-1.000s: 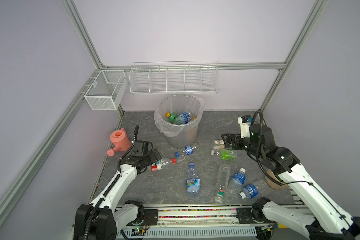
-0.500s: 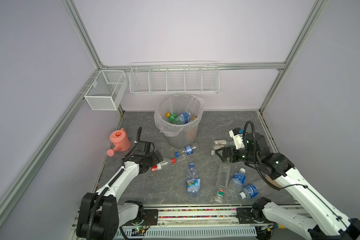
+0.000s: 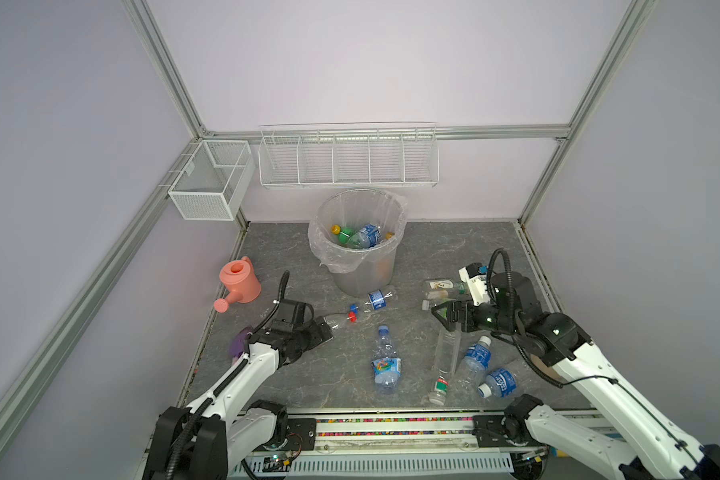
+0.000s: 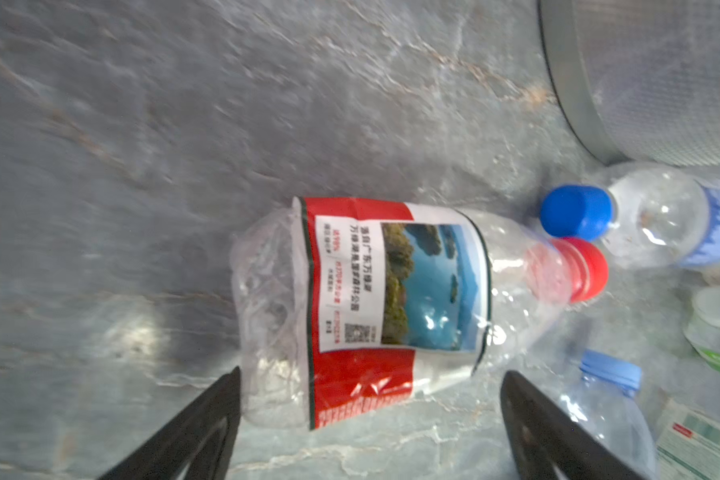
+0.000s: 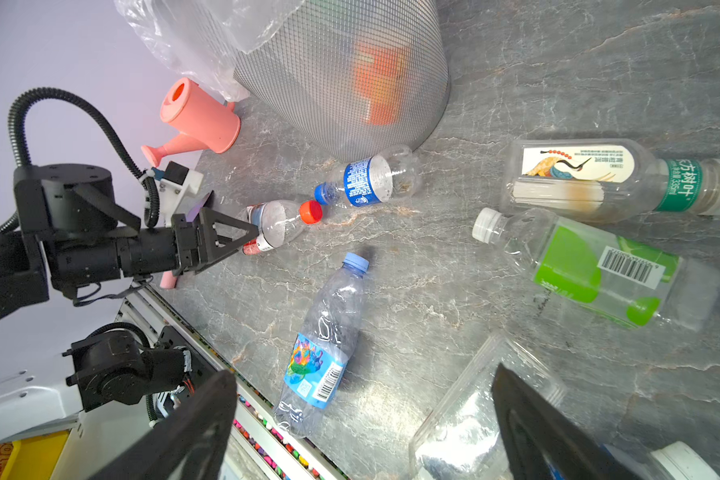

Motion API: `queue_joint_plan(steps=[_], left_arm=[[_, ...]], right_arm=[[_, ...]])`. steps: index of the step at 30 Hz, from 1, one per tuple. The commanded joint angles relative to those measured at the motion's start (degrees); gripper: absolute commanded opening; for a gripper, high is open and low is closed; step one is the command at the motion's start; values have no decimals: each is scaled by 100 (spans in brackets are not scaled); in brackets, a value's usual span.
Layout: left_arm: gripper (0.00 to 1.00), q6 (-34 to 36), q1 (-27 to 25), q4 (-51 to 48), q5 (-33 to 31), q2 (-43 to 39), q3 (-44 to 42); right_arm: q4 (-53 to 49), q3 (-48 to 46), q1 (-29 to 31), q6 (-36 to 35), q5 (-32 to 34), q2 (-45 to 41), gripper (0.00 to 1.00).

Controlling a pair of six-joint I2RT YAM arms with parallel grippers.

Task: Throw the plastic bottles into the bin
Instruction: 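Lower the left gripper over the red-capped lake-label bottle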

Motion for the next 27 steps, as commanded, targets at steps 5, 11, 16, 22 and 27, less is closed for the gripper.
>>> queue_joint_plan(steps=[5, 11, 16, 22, 27], left_arm=[[95, -399, -446, 170, 18, -836, -54], [97, 253, -428, -679, -816, -1238, 696], [99, 977, -368, -448, -578, -594, 1236], [99, 1360, -271, -685, -536, 945, 1981], [99, 1870, -247, -1137, -403, 1834, 2460]], right_arm=[[151, -107, 1, 133, 156, 46, 97], [121, -112, 7, 143, 152, 31, 97], [300, -215, 10, 22, -131, -83, 98], [300, -210, 25, -155, -366, -275, 99], [152, -234, 26, -270, -287, -420, 99]])
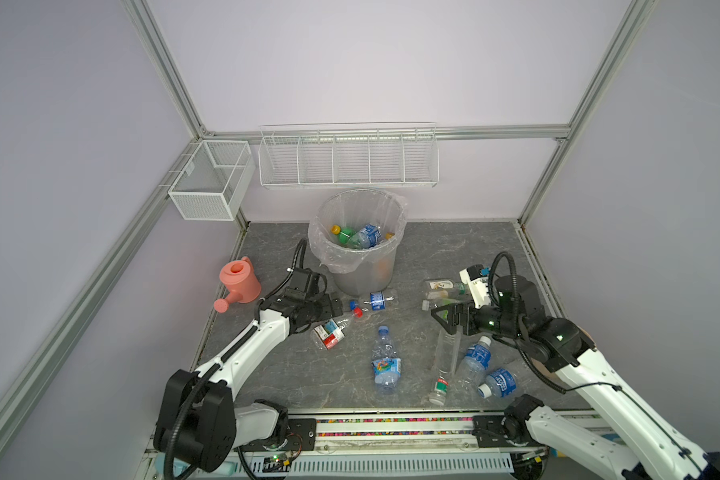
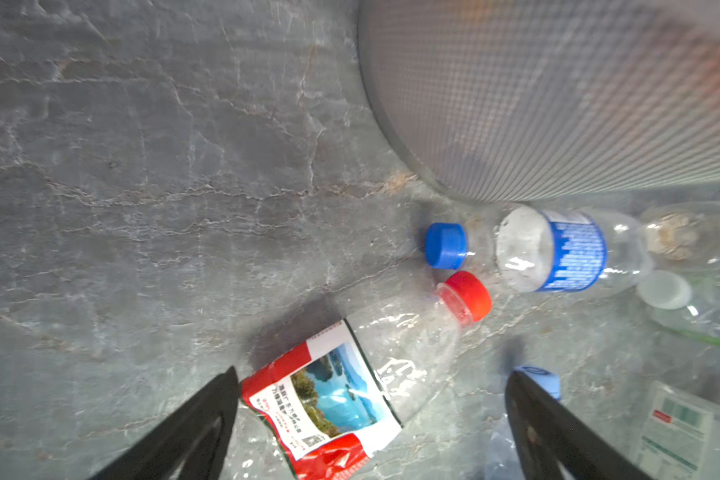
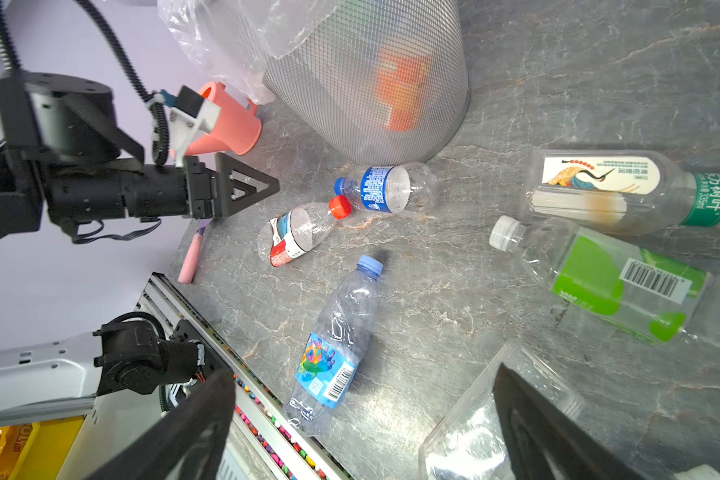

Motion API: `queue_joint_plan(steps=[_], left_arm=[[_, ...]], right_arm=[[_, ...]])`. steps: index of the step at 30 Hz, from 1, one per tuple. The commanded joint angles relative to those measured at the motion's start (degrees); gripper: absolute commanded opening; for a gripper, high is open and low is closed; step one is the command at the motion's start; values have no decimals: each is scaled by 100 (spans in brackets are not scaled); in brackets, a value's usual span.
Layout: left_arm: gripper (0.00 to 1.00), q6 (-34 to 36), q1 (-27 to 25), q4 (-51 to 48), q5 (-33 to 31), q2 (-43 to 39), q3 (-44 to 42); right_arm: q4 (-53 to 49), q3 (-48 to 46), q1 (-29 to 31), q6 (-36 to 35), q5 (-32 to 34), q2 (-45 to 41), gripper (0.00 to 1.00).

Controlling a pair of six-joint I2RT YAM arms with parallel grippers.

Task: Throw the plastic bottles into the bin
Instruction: 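Lower the left gripper over the red-capped lake-label bottle, then close the left gripper on the red-capped bottle's label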

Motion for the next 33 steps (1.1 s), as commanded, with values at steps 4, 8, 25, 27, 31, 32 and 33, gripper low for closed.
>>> queue_joint_plan(steps=[4, 8, 25, 27, 31, 32, 33], left_arm=[[99, 538, 14, -496, 22, 373, 230], [99, 521, 13, -268, 302, 448, -22], [99, 207, -330, -200, 216, 473, -481], [99, 136, -397, -203, 224, 354, -557], [99, -133, -554, -107, 243, -6, -788], [99, -169, -573, -88, 260, -89, -826], [99, -218, -603, -84, 266, -177, -859]], right_arm=[[25, -179, 22, -153, -66, -117, 100], [144, -180, 22, -129, -137, -21, 99], [102, -206, 22, -138, -43, -188, 99], [114, -206, 22, -135, -31, -175, 100], [113, -132, 22, -153, -111, -42, 99], [130, -127, 20, -153, -113, -31, 99], [155, -135, 22, -135, -104, -21, 100]])
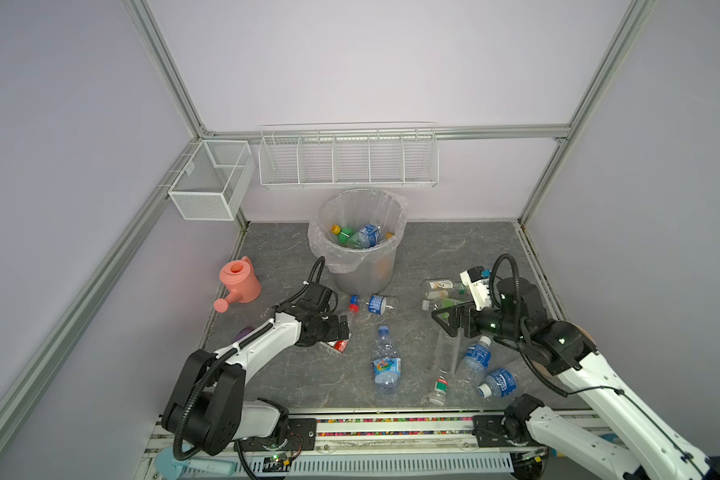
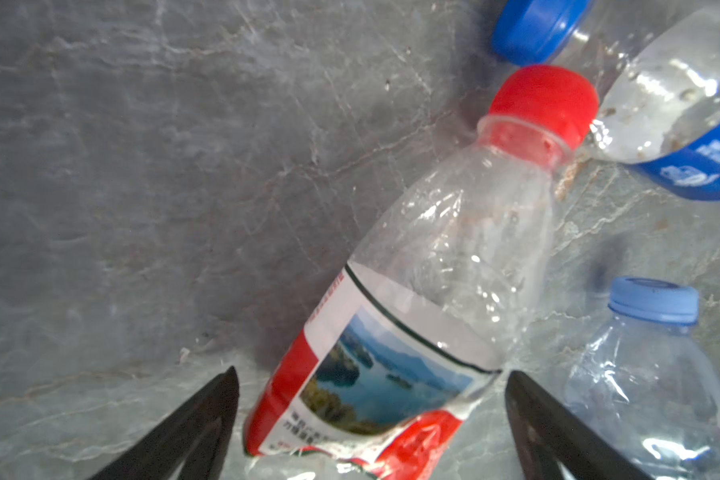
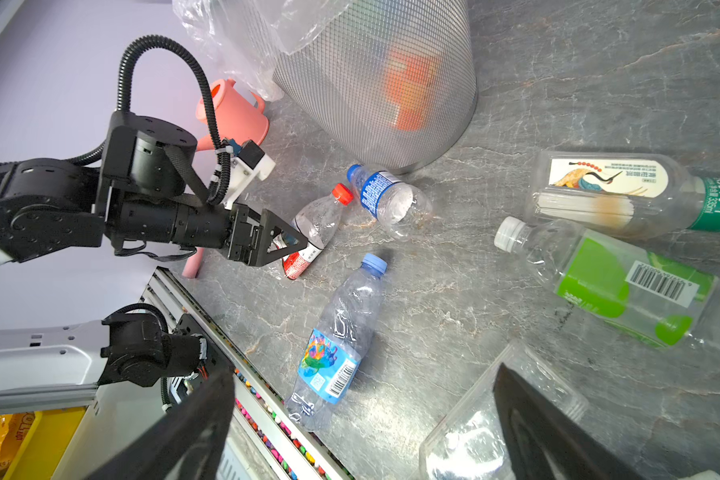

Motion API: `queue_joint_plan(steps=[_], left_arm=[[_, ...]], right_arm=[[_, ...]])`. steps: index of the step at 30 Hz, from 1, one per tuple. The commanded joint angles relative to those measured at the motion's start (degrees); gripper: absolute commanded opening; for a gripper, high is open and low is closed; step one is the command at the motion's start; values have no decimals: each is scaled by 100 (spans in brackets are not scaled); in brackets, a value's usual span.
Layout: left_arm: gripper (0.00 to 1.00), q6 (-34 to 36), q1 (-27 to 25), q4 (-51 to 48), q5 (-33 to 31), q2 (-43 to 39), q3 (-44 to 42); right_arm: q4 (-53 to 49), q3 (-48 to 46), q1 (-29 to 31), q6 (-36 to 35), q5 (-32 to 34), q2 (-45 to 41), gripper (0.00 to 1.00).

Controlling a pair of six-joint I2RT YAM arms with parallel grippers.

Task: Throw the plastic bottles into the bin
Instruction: 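Close the left gripper on the red-capped bottle's label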

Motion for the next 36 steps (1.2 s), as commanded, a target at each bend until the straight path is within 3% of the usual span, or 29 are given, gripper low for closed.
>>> queue_joint_plan(steps=[1, 17, 27, 36], left_arm=[[99, -268, -95, -1, -12, -308, -95], [99, -433, -525, -22, -552, -128, -44], [99, -305, -983, -300, -1203, 904, 495], [97, -223, -1073, -171, -1306, 1490, 508]], right_arm=[[144, -42, 22, -77, -4, 35, 100], [54, -66, 46, 10, 99, -77, 100], [40, -23, 41, -124, 131, 1, 100], [69, 108, 49, -34, 102, 192, 99]])
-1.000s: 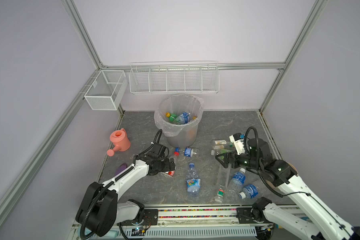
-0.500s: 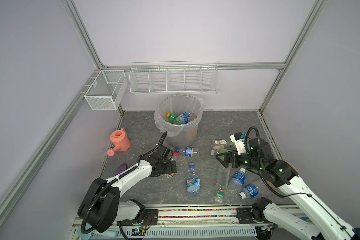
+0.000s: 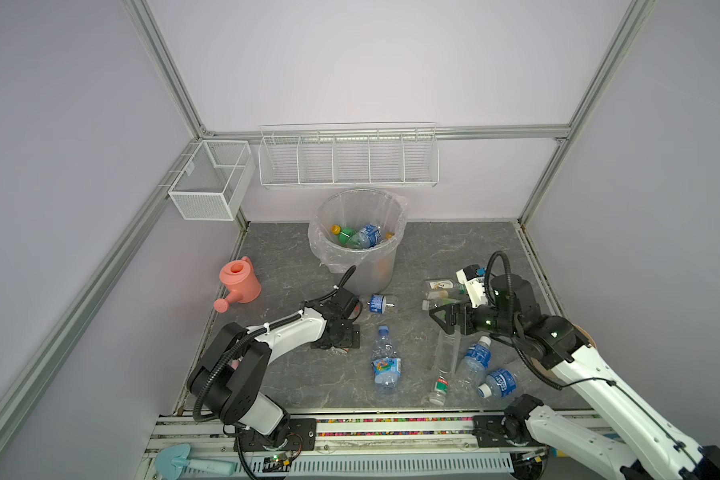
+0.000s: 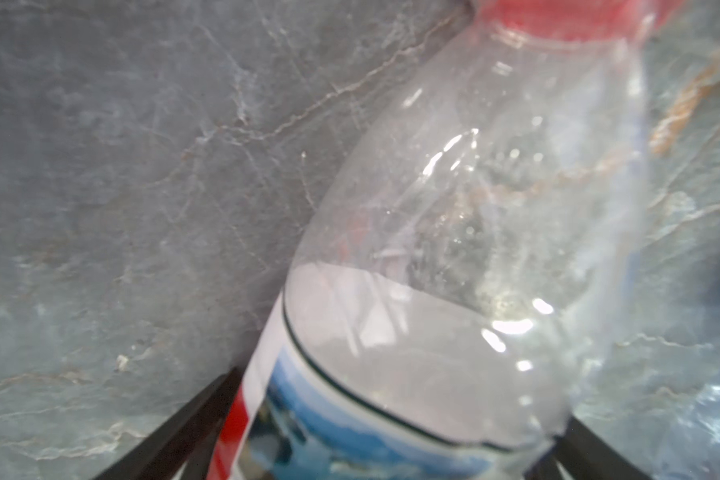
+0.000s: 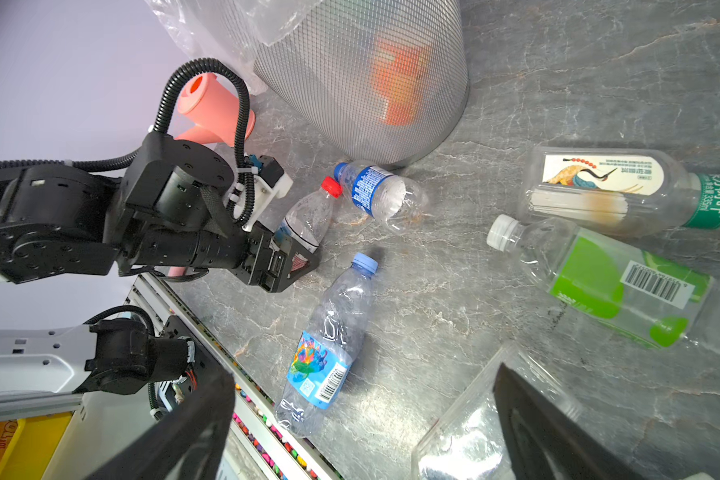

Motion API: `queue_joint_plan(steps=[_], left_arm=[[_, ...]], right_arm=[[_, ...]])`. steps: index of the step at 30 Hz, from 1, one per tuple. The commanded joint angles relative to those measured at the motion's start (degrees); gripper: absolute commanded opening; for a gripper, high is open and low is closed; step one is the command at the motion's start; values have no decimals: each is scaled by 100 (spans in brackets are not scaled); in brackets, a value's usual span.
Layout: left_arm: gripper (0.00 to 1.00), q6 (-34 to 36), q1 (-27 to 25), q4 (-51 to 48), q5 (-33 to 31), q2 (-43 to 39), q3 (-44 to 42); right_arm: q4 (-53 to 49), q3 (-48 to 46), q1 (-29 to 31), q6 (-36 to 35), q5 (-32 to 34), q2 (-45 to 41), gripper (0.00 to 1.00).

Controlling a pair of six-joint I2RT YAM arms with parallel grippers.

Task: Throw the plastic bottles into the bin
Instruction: 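Close the left gripper on the red-capped bottle's label, then lift the red-capped bottle with the left gripper up over the bin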

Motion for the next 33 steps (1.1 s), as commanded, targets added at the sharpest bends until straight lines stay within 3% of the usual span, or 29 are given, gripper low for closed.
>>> queue_joint_plan(steps=[1, 9, 15, 25, 33], left_arm=[[96, 152, -6, 95, -145, 309, -57], [79, 174, -2, 147, -65, 422, -161], [64, 117, -1, -82, -138, -85, -215], [43, -156, -1, -824, -445, -1918, -367], [33, -498, 25, -930, -904, -3673, -303]], right_arm=[[34, 37, 32, 27, 19, -93, 99], [-138, -127, 30, 71, 230, -395, 99], [-216, -66, 30, 62, 256, -441, 99], [-170, -57, 36, 214, 296, -295, 99], [-262, -7, 46, 318, 434, -342, 99]])
